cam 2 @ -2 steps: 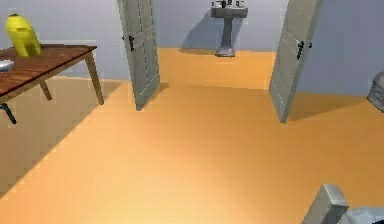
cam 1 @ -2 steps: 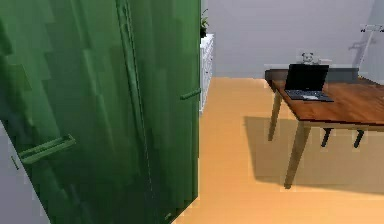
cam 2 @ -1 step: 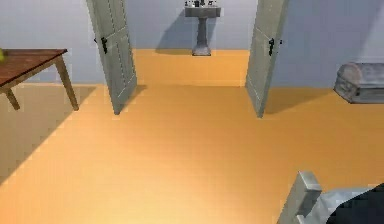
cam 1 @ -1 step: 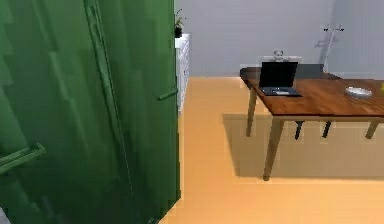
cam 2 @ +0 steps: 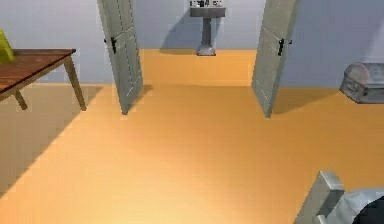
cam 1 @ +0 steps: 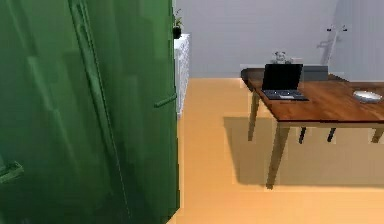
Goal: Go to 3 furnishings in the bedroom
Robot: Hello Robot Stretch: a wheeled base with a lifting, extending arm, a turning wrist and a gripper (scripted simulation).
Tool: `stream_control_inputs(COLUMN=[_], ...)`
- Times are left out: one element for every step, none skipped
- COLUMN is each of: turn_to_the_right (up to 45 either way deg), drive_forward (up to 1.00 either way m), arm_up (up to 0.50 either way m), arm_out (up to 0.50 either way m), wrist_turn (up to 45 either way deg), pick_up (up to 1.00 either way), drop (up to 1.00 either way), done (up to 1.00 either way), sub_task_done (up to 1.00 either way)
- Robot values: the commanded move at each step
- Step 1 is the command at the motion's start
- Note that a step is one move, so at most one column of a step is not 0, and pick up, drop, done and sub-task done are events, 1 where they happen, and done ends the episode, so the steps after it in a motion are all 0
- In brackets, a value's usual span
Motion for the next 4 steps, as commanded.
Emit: stream_control_inputs(turn_to_the_right=[45.0, 42.0, 0.0, -45.0], drive_forward=[0.0, 0.0, 0.1, 0.0], arm_up=[0.0, 0.0, 0.0, 0.0], arm_out=[0.0, 0.0, 0.0, 0.0], wrist_turn=[0.0, 0.0, 0.0, 0.0], pick_up=[0.0, 0.0, 0.0, 0.0], drop=[0.0, 0.0, 0.0, 0.0], done=[0.0, 0.0, 0.0, 0.0], sub_task_done=[0.0, 0.0, 0.0, 0.0])
